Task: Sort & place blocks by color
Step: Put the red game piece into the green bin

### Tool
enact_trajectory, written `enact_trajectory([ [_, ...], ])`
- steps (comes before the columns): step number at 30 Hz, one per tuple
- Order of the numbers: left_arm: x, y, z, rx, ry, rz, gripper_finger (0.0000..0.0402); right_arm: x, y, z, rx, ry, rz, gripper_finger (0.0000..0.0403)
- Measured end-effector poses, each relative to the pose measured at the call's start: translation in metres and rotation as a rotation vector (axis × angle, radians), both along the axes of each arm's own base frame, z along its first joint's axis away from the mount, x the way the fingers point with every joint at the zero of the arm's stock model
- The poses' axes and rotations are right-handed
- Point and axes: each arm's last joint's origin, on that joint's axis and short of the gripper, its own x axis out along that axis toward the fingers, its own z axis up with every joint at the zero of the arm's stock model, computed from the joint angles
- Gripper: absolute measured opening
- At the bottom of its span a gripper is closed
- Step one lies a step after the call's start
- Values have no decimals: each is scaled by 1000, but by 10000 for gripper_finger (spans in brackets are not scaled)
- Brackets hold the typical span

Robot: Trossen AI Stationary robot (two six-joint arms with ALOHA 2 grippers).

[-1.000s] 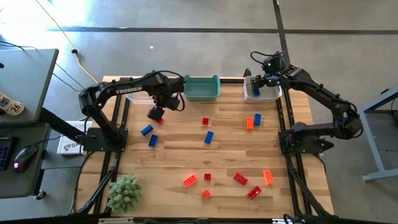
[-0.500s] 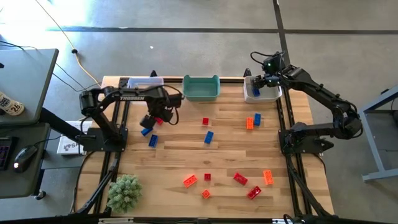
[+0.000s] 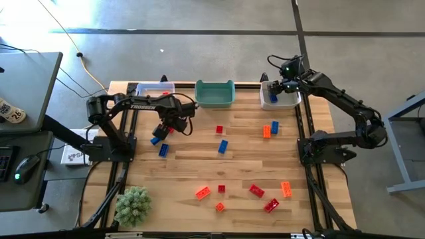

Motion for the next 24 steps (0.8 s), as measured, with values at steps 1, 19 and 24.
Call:
enact_trajectory([
  [1, 0, 0, -1, -4, 4, 1, 238, 0, 0, 0, 0, 0, 0, 222],
  [19, 7, 8, -44, 8, 164, 64, 238, 0, 0, 0, 0, -1, 0, 222],
  [24, 9, 9, -46, 35, 155, 83, 212, 0, 0, 0, -1, -1, 0, 222],
])
